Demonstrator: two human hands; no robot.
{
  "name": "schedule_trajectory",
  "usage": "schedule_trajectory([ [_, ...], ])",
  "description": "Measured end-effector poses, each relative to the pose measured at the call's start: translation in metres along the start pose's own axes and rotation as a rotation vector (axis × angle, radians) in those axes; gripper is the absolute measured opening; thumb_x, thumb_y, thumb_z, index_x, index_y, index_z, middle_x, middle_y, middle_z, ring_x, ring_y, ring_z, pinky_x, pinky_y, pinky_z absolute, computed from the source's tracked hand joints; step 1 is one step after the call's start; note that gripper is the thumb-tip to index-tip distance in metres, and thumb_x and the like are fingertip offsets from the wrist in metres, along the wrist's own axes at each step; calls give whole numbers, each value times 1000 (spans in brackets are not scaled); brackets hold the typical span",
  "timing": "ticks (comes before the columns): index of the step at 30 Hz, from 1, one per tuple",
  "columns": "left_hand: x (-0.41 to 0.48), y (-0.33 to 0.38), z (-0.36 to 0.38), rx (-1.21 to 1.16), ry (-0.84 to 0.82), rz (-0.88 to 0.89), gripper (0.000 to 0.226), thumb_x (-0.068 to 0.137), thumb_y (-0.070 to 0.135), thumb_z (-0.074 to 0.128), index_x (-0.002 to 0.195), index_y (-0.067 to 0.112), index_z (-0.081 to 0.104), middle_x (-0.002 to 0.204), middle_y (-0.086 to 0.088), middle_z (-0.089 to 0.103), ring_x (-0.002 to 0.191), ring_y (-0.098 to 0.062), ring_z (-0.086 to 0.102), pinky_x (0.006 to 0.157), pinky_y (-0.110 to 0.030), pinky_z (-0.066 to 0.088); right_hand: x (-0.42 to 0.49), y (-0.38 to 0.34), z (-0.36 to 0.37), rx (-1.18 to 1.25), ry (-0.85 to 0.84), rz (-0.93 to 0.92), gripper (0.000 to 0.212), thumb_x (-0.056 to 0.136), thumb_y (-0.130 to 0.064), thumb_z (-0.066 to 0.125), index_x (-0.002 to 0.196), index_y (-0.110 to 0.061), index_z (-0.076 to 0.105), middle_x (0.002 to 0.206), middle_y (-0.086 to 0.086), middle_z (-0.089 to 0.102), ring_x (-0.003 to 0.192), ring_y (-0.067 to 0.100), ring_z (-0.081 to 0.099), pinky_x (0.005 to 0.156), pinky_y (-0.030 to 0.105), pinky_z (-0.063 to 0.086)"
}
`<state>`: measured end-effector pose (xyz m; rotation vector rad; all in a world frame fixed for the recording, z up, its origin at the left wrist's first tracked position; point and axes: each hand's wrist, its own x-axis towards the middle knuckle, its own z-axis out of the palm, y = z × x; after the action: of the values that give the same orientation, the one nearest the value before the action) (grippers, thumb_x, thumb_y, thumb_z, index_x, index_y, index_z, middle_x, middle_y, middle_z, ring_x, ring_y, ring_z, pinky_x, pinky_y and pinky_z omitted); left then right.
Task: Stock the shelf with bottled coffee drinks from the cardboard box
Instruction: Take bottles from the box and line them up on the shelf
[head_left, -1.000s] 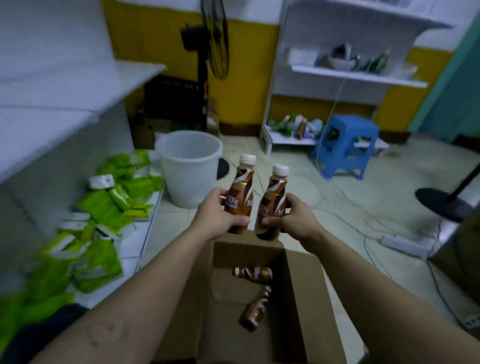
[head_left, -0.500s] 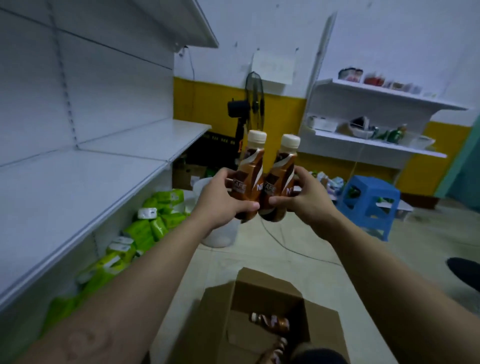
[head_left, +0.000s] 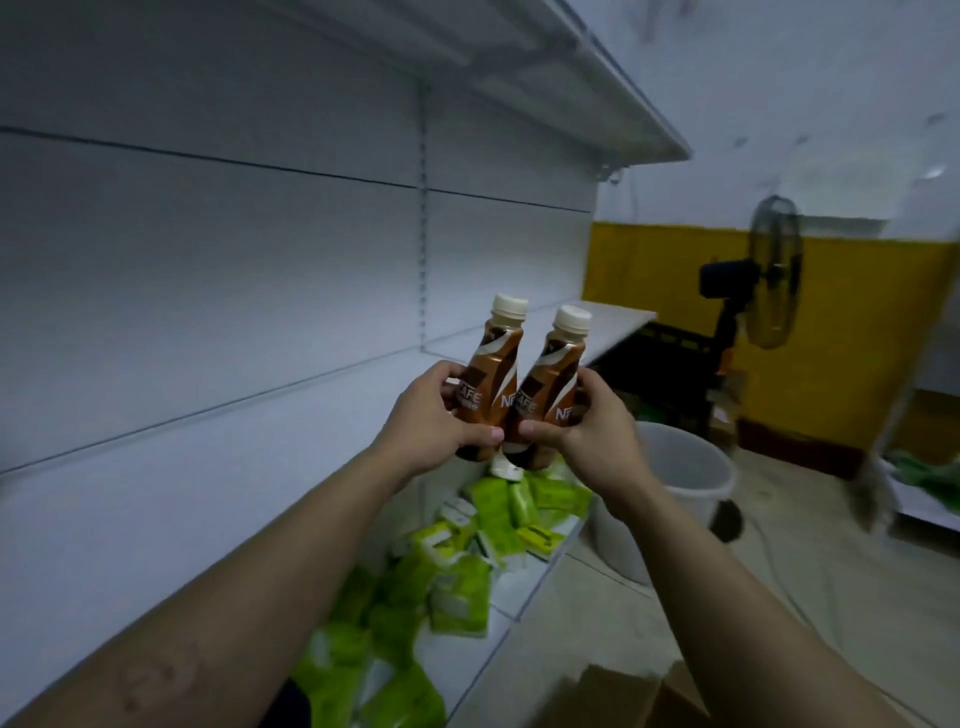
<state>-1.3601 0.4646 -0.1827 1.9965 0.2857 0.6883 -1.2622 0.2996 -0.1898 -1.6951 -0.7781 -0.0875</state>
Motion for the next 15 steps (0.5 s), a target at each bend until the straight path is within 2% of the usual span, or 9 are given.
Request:
schedule_trajectory([
  [2, -6, -1, -26, 20, 77, -20, 65, 55, 18, 91, 111, 23, 56, 102, 7, 65, 89, -1, 61, 68, -17, 46, 11, -10, 24, 25, -57, -44, 69, 60, -16, 90, 118, -28, 56, 98, -13, 68, 82, -4, 65, 69, 18, 52],
  [7, -27, -10, -96, 106, 227, -90, 65, 58, 20, 90, 112, 26, 55, 103, 13, 63, 91, 3, 57, 67, -16, 44, 27, -38, 93, 97, -215, -90, 69, 59, -18, 89, 117, -33, 55, 97, -17, 65, 85, 4, 66, 76, 31, 55],
  [11, -49, -25, -149, 190, 308, -136, 65, 57, 23, 90, 113, 26, 57, 101, 14, 65, 91, 5, 58, 68, -14, 43, 24, -56, 150, 143, -340, -111, 66, 61, -20, 88, 112, -40, 53, 95, -20, 64, 87, 4, 66, 75, 27, 52],
  [15, -68, -43, -190, 252, 360, -185, 66, 56, 23, 90, 114, 24, 58, 102, 14, 66, 92, 2, 59, 70, -15, 44, 16, -71, 196, 177, -433, -104, 61, 62, -18, 87, 106, -43, 52, 88, -23, 65, 81, -4, 64, 65, 16, 46],
])
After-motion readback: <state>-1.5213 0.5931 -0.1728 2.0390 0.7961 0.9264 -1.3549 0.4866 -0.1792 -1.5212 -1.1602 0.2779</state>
